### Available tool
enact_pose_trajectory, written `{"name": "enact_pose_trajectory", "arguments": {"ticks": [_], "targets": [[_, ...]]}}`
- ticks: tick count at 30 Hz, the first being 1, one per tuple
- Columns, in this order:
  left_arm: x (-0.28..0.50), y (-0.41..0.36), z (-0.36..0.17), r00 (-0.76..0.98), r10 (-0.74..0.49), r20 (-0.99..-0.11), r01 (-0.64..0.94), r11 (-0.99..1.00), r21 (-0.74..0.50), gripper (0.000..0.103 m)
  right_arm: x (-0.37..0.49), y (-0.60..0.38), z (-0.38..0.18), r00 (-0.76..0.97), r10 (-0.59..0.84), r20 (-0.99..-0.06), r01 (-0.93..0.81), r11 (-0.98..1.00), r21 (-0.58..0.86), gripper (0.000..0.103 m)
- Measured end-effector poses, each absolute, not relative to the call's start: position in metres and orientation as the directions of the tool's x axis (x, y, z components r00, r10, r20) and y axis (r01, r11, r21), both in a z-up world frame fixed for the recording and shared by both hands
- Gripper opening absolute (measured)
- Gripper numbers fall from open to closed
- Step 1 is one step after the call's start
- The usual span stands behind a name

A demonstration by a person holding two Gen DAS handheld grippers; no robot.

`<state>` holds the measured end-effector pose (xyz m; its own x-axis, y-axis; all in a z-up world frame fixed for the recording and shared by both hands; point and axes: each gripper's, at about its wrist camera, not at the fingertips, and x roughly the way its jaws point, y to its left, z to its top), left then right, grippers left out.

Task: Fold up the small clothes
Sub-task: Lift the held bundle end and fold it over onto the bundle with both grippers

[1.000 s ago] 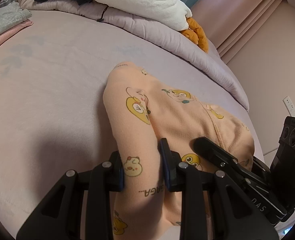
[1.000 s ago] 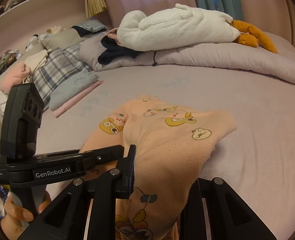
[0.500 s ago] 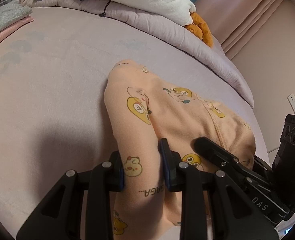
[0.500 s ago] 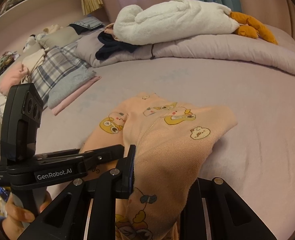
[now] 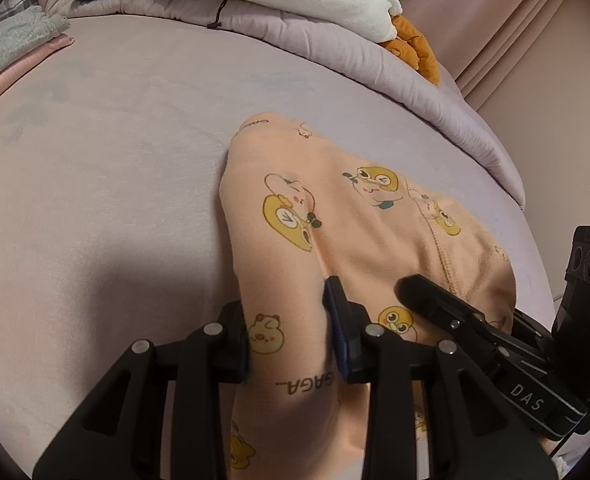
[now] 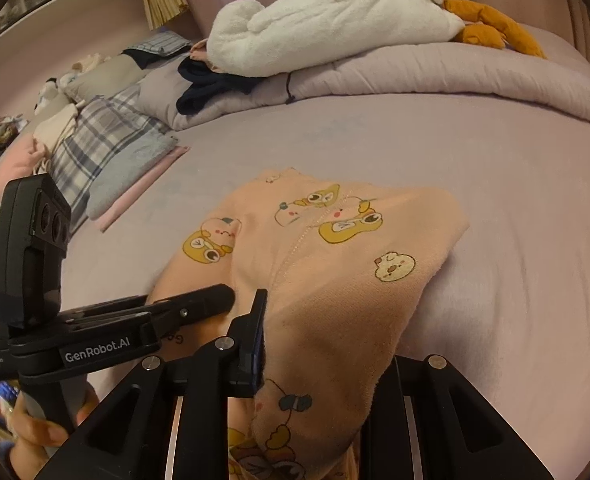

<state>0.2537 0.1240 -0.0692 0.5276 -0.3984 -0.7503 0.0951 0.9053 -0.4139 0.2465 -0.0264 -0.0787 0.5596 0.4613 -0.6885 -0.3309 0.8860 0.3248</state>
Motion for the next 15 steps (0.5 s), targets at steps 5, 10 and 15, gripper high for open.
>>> {"name": "enact_pose_trajectory", "arguments": {"ticks": [5,10,15], "targets": [[0.2532,0.1259,-0.0718,0.528,-0.382,-0.759,0.088,0.913,-0.398,0.038,0.2473,-0.0295,-0.0817,0.554,0.462,-0.693,-0.320,0.886,0.334,0.024],[0.2534,0.1249,-0.0727,0.535,-0.356,-0.766,0.082,0.924,-0.373,0.045,0.2475,-0.0333,-0.0844,0.548,0.472,-0.691,-0.313,0.881,0.354,0.024],[0.2548,0.1254,-0.0743,0.536,-0.345,-0.771,0.076,0.929,-0.363,0.050,0.2472,-0.0365,-0.0865,0.545,0.479,-0.688,-0.310,0.878,0.366,0.024]]}}
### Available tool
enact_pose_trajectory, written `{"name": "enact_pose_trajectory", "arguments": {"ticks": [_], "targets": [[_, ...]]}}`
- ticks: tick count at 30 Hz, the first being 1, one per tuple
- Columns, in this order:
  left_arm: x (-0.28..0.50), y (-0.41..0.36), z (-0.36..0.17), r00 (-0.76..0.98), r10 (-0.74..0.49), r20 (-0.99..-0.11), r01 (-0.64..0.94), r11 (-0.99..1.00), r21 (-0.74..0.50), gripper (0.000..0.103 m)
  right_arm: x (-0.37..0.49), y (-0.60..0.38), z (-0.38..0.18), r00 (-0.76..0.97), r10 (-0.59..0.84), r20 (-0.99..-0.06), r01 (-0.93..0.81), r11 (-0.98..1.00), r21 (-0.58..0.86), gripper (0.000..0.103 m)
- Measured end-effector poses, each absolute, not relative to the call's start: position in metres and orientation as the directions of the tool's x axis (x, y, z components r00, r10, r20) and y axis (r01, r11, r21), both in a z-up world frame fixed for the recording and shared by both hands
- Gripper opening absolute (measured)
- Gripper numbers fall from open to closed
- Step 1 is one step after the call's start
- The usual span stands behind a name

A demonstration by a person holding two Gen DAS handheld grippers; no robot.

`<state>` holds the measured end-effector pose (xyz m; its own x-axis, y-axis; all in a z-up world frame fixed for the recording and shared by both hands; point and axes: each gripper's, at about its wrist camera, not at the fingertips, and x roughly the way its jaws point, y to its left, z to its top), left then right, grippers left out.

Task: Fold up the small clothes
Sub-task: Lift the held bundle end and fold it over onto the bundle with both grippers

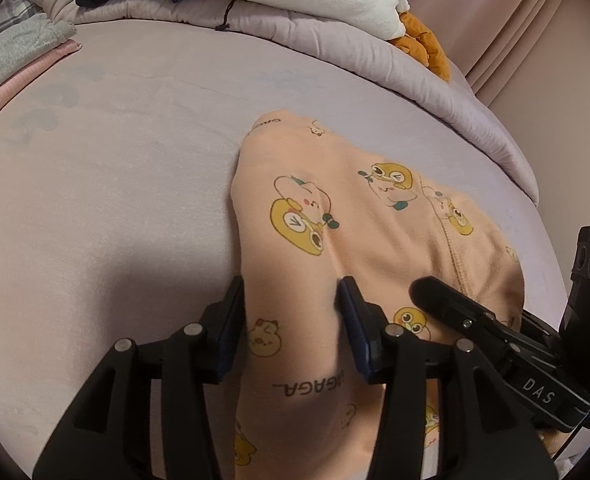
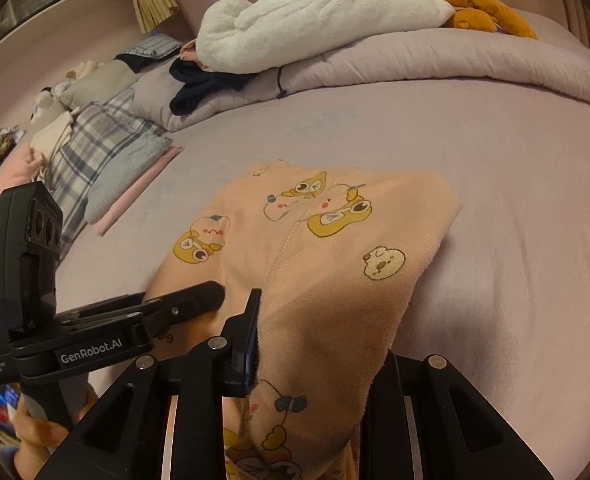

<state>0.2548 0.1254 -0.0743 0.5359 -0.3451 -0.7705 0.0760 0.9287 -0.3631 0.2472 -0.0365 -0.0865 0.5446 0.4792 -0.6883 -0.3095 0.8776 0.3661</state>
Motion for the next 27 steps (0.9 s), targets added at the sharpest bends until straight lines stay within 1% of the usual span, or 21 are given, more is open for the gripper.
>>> {"name": "enact_pose_trajectory", "arguments": {"ticks": [3,8,14,27], "targets": [[0.2555,0.1279,-0.0755,0.535,-0.344,-0.772,0.068,0.928,-0.366,0.053,0.2473,-0.0388,-0.0883,0.542,0.483,-0.687,-0.305,0.875,0.375,0.025],[0.2551,0.1276,-0.0748,0.536,-0.337,-0.774,0.066,0.931,-0.359,0.054,0.2475,-0.0416,-0.0898,0.539,0.490,-0.685,-0.298,0.871,0.389,0.027],[0.2549,0.1281,-0.0753,0.537,-0.322,-0.780,0.058,0.936,-0.347,0.059,0.2471,-0.0422,-0.0903,0.537,0.493,-0.684,-0.296,0.870,0.394,0.028],[0.2533,0.1349,-0.0762,0.532,-0.320,-0.784,0.046,0.935,-0.351,0.063,0.2459,-0.0464,-0.0922,0.532,0.498,-0.685,-0.280,0.867,0.413,0.032]]}}
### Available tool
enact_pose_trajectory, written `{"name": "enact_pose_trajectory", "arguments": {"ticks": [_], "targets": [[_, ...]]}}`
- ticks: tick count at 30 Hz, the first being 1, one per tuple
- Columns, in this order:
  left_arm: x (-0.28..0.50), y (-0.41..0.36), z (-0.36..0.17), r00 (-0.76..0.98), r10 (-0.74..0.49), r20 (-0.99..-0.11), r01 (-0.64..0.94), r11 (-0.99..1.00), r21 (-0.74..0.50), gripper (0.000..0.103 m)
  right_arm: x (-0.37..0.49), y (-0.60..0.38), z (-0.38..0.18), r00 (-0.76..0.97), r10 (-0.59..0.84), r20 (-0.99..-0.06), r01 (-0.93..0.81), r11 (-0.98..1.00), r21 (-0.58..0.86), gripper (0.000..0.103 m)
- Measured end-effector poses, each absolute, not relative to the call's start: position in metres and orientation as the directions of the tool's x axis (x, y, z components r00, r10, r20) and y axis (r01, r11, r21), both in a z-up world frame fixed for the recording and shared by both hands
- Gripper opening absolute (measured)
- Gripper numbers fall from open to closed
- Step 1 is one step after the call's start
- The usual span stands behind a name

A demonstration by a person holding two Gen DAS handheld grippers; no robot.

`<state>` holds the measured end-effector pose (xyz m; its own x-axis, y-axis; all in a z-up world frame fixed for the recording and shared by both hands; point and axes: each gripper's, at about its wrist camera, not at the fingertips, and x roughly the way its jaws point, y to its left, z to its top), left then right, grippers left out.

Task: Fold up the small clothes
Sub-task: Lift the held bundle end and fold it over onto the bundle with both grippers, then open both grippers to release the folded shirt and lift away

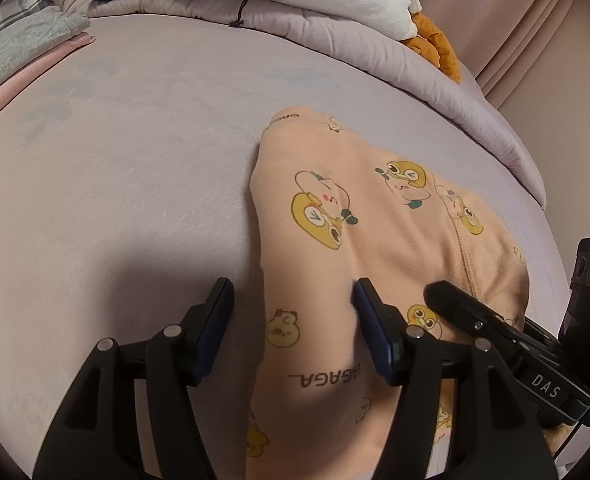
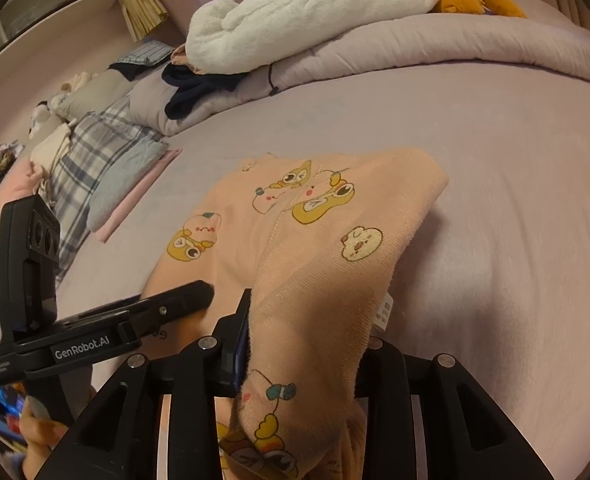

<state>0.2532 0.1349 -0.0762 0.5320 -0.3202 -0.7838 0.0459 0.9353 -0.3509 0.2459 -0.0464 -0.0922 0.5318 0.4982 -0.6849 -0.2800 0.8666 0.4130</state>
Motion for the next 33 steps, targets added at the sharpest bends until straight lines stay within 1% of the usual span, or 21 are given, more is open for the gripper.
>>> {"name": "enact_pose_trajectory", "arguments": {"ticks": [14,21,29,33], "targets": [[0.237,0.139,-0.074,0.535,-0.297,-0.791,0.025,0.941,-0.337,0.065,0.238,-0.054,-0.092,0.531,0.496,-0.687,-0.250,0.866,0.432,0.033],[0.225,0.141,-0.073,0.537,-0.290,-0.792,0.016,0.943,-0.334,0.065,0.234,-0.058,-0.090,0.536,0.483,-0.692,-0.242,0.874,0.422,0.034],[0.214,0.140,-0.072,0.532,-0.269,-0.803,0.025,0.953,-0.303,0.065,0.228,-0.056,-0.087,0.550,0.454,-0.701,-0.240,0.890,0.388,0.034],[0.208,0.140,-0.074,0.529,-0.252,-0.810,0.033,0.960,-0.277,0.065,0.227,-0.057,-0.086,0.549,0.450,-0.704,-0.241,0.892,0.383,0.037]]}}
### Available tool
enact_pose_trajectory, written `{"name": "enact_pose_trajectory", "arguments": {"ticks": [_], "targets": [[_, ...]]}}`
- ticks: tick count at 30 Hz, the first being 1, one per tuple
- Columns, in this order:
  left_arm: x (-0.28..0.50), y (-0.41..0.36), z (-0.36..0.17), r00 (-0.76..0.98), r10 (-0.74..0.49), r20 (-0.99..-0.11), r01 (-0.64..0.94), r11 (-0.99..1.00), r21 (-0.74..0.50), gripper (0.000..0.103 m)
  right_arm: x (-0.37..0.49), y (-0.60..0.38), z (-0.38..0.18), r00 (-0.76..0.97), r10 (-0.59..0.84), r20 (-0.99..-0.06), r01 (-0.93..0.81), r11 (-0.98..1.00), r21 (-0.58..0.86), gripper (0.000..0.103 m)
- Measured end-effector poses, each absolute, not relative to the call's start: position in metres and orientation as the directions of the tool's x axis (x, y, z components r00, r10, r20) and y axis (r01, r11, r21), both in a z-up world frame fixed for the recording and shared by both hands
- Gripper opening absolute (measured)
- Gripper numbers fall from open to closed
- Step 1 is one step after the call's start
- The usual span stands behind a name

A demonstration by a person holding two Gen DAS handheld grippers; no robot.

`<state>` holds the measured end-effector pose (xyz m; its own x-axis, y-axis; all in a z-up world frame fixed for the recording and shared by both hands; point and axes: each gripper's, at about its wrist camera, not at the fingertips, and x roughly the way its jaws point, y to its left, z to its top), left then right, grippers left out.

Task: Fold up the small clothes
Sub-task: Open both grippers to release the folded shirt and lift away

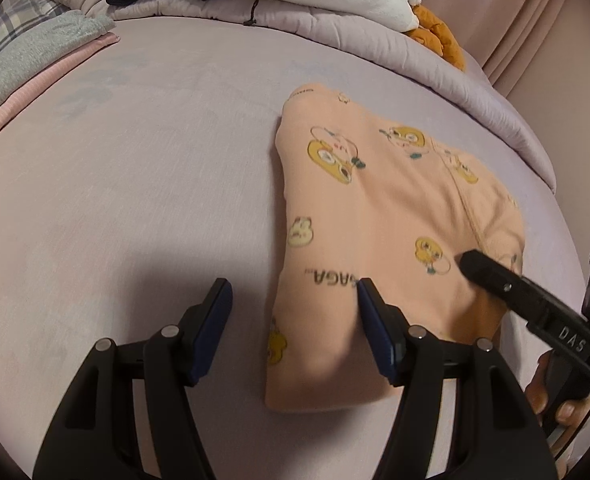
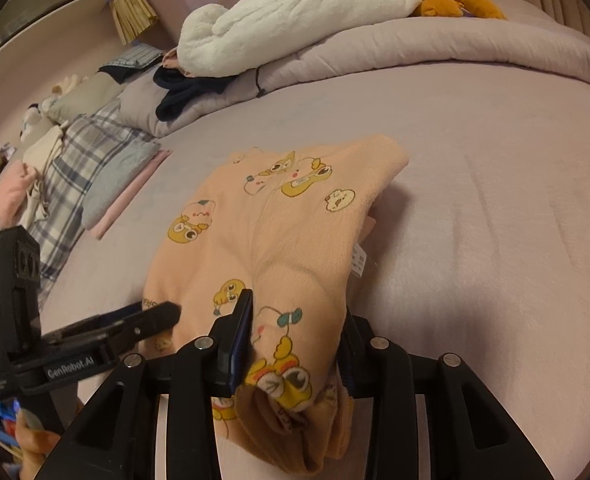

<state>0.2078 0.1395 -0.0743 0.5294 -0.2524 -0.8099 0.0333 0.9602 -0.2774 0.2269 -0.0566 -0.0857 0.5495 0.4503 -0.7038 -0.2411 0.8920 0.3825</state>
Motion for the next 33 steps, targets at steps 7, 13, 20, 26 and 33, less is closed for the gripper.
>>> {"name": "enact_pose_trajectory", "arguments": {"ticks": [7,13,20,26,33], "targets": [[0.198,0.137,-0.076,0.530,-0.235,-0.815,0.031,0.966,-0.258,0.065,0.221,-0.054,-0.084,0.559,0.425,-0.712,-0.250,0.905,0.345,0.038],[0.191,0.134,-0.076,0.534,-0.213,-0.818,0.031,0.972,-0.232,0.065,0.216,-0.055,-0.086,0.557,0.416,-0.719,-0.247,0.909,0.335,0.040],[0.181,0.129,-0.074,0.538,-0.184,-0.823,0.025,0.979,-0.203,0.065,0.205,-0.055,-0.085,0.558,0.383,-0.736,-0.249,0.923,0.292,0.040],[0.167,0.126,-0.070,0.540,-0.151,-0.828,0.028,0.986,-0.162,0.069,0.193,-0.053,-0.078,0.574,0.354,-0.739,-0.262,0.934,0.244,0.040],[0.145,0.126,-0.059,0.557,-0.159,-0.816,0.043,0.986,-0.162,0.081,0.173,-0.047,-0.068,0.591,0.337,-0.733,-0.289,0.937,0.199,0.040]]}}
